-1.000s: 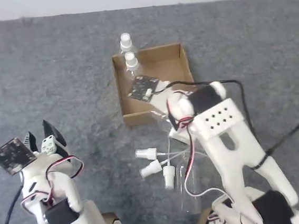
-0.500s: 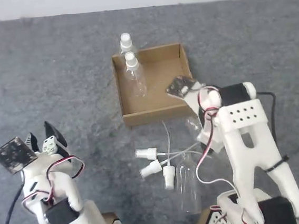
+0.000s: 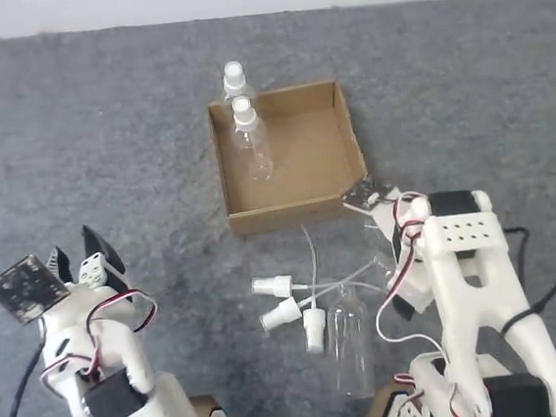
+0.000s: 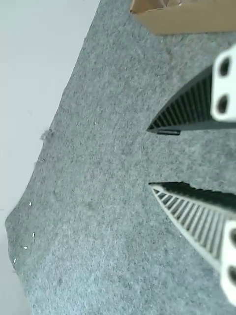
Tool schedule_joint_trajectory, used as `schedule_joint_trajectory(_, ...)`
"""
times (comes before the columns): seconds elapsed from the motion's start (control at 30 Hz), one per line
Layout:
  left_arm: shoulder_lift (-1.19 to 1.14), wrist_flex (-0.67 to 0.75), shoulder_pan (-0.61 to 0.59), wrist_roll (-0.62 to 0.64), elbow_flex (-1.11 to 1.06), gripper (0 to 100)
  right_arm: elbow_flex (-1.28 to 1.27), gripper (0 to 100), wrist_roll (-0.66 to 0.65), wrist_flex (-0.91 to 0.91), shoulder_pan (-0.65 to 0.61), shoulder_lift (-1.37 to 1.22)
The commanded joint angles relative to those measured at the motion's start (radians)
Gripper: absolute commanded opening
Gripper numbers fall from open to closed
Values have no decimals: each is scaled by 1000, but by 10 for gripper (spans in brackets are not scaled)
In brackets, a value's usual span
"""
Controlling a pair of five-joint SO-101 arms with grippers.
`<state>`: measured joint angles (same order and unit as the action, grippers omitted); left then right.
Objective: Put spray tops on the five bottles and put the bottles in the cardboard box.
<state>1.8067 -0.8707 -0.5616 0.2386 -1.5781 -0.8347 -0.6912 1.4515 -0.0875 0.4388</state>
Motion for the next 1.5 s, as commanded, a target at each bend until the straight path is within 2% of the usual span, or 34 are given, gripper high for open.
schedule_joint_trajectory(0.0, 15, 34, -2, -8, 13, 152, -21, 95, -11, -42, 8, 48)
schedule_joint_trajectory(0.17, 15, 34, -2, -8, 13, 152, -23, 230, -11, -39, 8, 48)
schedule_joint_trajectory(0.4, 15, 34, -2, -8, 13, 152, -23, 234, -3, -44, -58, 48)
schedule_joint_trajectory(0.57, 15, 34, -2, -8, 13, 152, -25, 232, -2, -93, -56, 42)
schedule_joint_trajectory(0.8, 15, 34, -2, -8, 13, 152, -18, 231, -2, -193, -59, -119)
schedule_joint_trajectory(0.9, 15, 34, -2, -8, 13, 152, -17, 197, -3, -202, -58, -165)
schedule_joint_trajectory(1.13, 15, 34, -2, -8, 13, 152, -17, 32, -2, -185, -56, -88)
schedule_joint_trajectory(1.47, 15, 34, -2, -8, 13, 152, -17, 28, 78, -44, -64, 183)
